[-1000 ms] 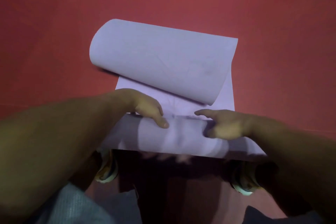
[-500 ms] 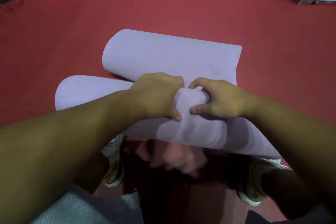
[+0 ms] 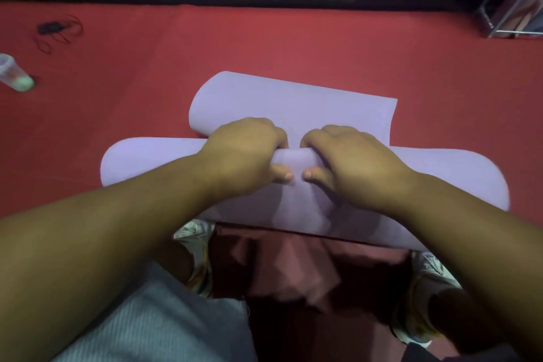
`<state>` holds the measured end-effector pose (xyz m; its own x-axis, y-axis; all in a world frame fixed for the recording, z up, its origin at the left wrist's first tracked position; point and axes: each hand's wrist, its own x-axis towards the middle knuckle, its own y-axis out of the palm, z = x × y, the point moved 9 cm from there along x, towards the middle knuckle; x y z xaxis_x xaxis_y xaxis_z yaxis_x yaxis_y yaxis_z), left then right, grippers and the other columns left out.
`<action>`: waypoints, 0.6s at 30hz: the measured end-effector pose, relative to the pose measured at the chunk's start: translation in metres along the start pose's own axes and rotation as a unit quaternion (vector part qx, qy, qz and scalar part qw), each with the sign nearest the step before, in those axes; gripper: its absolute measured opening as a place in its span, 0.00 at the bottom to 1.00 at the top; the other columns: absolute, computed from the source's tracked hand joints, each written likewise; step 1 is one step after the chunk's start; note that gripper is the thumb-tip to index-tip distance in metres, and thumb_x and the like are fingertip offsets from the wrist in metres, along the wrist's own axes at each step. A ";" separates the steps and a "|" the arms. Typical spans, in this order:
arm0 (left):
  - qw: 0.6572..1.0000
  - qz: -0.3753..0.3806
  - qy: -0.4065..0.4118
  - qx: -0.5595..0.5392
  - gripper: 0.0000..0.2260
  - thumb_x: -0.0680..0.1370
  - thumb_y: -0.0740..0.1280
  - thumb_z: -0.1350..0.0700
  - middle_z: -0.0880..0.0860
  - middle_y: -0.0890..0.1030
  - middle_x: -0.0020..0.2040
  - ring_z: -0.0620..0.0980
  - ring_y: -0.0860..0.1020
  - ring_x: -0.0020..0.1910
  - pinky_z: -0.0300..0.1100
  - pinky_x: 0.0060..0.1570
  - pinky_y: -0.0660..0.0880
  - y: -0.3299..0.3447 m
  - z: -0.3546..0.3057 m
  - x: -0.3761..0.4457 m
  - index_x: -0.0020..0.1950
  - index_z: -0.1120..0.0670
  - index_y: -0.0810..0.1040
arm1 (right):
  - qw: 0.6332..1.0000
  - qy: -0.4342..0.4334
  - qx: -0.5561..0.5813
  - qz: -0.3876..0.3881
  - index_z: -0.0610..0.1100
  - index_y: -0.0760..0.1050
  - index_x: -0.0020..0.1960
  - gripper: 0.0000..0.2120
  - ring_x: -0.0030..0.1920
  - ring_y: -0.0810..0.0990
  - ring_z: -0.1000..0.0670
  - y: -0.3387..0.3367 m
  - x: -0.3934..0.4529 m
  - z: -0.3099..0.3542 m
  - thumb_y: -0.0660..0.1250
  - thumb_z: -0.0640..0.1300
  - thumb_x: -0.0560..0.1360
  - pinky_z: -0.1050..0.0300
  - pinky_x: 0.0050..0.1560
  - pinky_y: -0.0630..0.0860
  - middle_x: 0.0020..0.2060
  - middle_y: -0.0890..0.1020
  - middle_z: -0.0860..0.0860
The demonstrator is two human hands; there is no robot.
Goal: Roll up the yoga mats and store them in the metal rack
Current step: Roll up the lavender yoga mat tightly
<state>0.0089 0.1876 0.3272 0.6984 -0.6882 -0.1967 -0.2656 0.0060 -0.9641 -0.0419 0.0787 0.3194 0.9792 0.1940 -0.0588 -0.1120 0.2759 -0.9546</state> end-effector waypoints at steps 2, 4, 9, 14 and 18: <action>1.000 -0.023 -0.002 -0.002 0.17 0.72 0.75 0.40 0.47 0.71 0.47 0.50 0.71 0.49 0.47 0.44 0.69 -0.003 -0.012 -0.006 0.47 0.45 0.69 | 0.999 0.005 -0.008 -0.036 0.48 0.72 0.59 0.20 0.55 0.71 0.43 -0.011 -0.004 0.007 0.74 0.54 0.72 0.44 0.54 0.73 0.53 0.73 0.49; 0.999 -0.039 -0.007 0.003 0.17 0.73 0.75 0.44 0.48 0.69 0.46 0.52 0.72 0.49 0.46 0.43 0.65 -0.008 -0.022 -0.011 0.47 0.47 0.68 | 0.998 0.010 -0.012 -0.062 0.46 0.74 0.54 0.19 0.53 0.70 0.43 -0.020 -0.008 0.013 0.77 0.50 0.69 0.45 0.52 0.72 0.49 0.72 0.49; 0.995 -0.091 -0.014 -0.024 0.15 0.71 0.76 0.47 0.47 0.72 0.45 0.54 0.76 0.45 0.46 0.39 0.65 -0.026 -0.018 -0.024 0.45 0.48 0.71 | 0.993 -0.012 0.010 -0.117 0.45 0.78 0.56 0.12 0.52 0.72 0.44 -0.044 -0.022 0.024 0.73 0.48 0.75 0.54 0.51 0.67 0.47 0.77 0.49; 0.995 -0.093 -0.017 -0.038 0.15 0.72 0.75 0.43 0.46 0.71 0.46 0.53 0.76 0.47 0.45 0.39 0.63 -0.020 -0.008 -0.039 0.45 0.47 0.71 | 0.996 -0.030 -0.075 -0.034 0.45 0.77 0.54 0.12 0.51 0.75 0.42 -0.026 -0.021 0.046 0.70 0.52 0.75 0.49 0.49 0.72 0.46 0.78 0.48; 0.995 -0.092 0.010 -0.033 0.17 0.75 0.71 0.39 0.48 0.73 0.53 0.53 0.75 0.55 0.47 0.46 0.69 -0.017 -0.004 -0.041 0.59 0.46 0.77 | 0.994 0.044 -0.068 -0.076 0.44 0.79 0.54 0.10 0.50 0.75 0.42 -0.025 -0.023 0.041 0.69 0.49 0.77 0.51 0.46 0.69 0.45 0.78 0.47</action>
<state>-0.0182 0.2125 0.3524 0.7255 -0.6881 -0.0143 -0.1785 -0.1680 -0.9695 -0.0690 0.1062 0.3567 0.9947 0.0758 0.0695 0.0563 0.1649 -0.9847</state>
